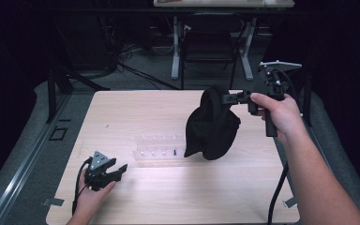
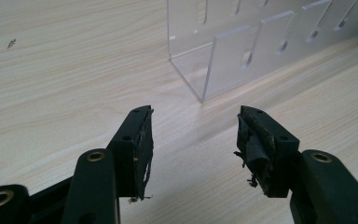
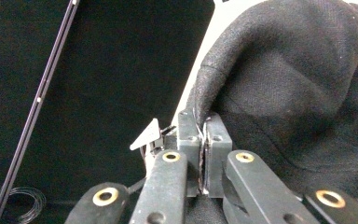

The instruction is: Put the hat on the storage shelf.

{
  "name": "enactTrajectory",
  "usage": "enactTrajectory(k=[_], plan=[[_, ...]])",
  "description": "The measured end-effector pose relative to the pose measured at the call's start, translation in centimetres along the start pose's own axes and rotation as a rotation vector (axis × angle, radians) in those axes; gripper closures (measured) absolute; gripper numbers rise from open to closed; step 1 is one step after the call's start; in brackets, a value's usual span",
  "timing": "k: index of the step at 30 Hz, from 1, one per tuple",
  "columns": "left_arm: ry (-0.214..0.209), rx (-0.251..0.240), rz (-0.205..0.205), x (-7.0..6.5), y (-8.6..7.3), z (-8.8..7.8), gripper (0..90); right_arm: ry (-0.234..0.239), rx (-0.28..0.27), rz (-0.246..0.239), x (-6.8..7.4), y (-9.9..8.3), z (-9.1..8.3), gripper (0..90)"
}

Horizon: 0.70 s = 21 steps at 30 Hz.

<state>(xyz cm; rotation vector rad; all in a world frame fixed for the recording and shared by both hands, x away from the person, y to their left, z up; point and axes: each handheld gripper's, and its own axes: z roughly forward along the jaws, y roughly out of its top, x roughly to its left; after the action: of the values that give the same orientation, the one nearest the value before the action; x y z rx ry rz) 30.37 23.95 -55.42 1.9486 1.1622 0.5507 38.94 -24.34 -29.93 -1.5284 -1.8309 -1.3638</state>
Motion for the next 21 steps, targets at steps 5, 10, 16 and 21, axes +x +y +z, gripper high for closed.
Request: enactTrajectory(k=[5, 10, 16, 21], plan=[[-0.002, -0.001, 0.0, 0.1, 0.0, 0.0, 46.0, 0.011, 0.007, -0.002, -0.1, 0.5, 1.1, 88.3], [-0.003, -0.001, -0.002, 0.1, 0.0, 0.0, 46.0, 0.017, 0.013, -0.011, 0.2, 1.0, 2.1, 88.4], [-0.002, -0.003, 0.0, 0.1, 0.0, -0.1, 46.0, 0.017, 0.024, -0.006, 0.3, 1.4, 3.5, 88.3], [-0.002, -0.005, -0.002, 0.2, 0.0, -0.1, 46.0, 0.011, 0.034, -0.004, 0.1, 1.6, 4.1, 88.4]])
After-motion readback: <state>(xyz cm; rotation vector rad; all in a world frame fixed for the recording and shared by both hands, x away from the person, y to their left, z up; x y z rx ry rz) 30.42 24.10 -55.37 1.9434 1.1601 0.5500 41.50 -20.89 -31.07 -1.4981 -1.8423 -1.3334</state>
